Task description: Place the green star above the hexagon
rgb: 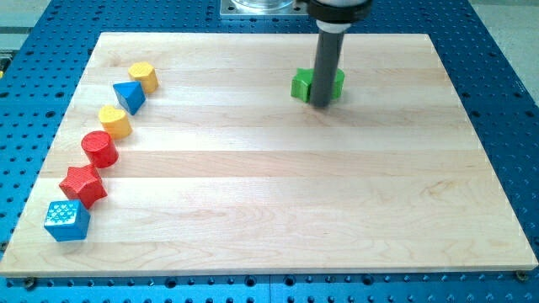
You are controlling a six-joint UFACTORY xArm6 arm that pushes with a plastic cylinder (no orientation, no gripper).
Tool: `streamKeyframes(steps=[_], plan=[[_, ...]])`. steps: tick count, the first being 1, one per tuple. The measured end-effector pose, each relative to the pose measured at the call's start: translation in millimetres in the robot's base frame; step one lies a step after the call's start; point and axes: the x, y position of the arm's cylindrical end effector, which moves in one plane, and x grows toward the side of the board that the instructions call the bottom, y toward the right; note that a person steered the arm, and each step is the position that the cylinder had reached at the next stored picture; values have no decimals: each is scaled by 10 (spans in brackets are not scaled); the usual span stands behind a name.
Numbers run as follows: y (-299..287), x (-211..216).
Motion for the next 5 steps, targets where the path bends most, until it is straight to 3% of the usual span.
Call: streamKeyframes(steps=[2,3,5], plan=[[-745,-634],[-49,-537],[-342,-784]])
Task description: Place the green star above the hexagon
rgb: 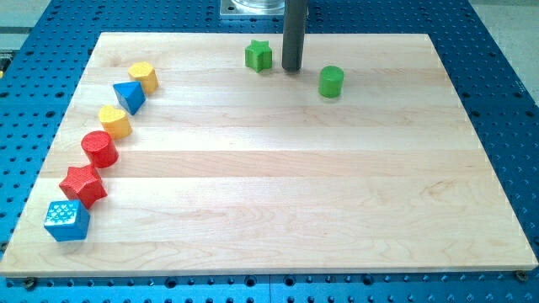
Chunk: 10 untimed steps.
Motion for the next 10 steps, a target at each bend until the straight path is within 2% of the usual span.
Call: streamKeyframes(steps=[1,3,4,5,6,7,8,10], plan=[[-362,-145],[-1891,-151],[-1881,-168],[-1874,-383],[-2160,-514],[-2396,-241],[-2421,-238],[-1853,-661]])
